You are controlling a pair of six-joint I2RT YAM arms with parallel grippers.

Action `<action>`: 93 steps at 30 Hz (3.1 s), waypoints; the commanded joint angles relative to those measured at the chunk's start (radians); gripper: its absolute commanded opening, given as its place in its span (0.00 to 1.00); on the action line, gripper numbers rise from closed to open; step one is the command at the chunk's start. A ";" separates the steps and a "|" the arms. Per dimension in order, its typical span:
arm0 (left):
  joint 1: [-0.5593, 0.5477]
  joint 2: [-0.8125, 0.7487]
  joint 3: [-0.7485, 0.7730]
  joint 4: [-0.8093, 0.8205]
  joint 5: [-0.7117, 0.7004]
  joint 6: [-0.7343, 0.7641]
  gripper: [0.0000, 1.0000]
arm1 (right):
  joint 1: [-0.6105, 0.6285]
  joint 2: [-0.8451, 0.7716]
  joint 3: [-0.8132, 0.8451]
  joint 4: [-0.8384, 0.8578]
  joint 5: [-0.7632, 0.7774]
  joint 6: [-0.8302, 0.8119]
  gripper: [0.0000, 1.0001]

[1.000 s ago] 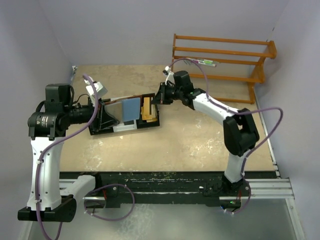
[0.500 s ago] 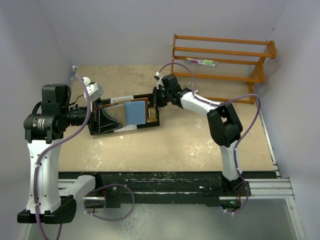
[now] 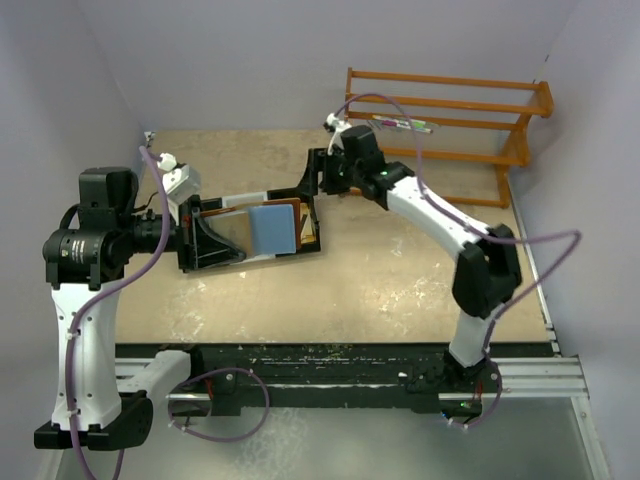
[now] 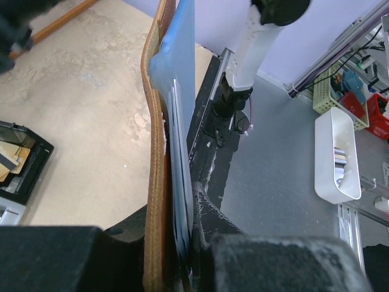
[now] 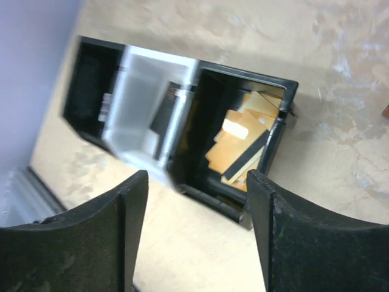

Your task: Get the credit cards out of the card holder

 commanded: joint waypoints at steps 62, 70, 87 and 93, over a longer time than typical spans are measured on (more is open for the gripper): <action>-0.004 0.069 0.146 -0.248 0.162 0.207 0.48 | 0.345 -0.744 -0.368 0.438 -0.226 0.122 0.00; -0.011 0.045 0.139 -0.248 0.149 0.233 0.40 | 0.345 -0.740 -0.378 0.430 -0.217 0.114 0.00; -0.043 0.035 0.131 -0.246 0.164 0.256 0.26 | 0.345 -0.717 -0.367 0.436 -0.245 0.110 0.00; -0.043 0.019 0.095 -0.127 0.047 0.147 0.25 | 0.345 -0.717 -0.370 0.449 -0.274 0.111 0.00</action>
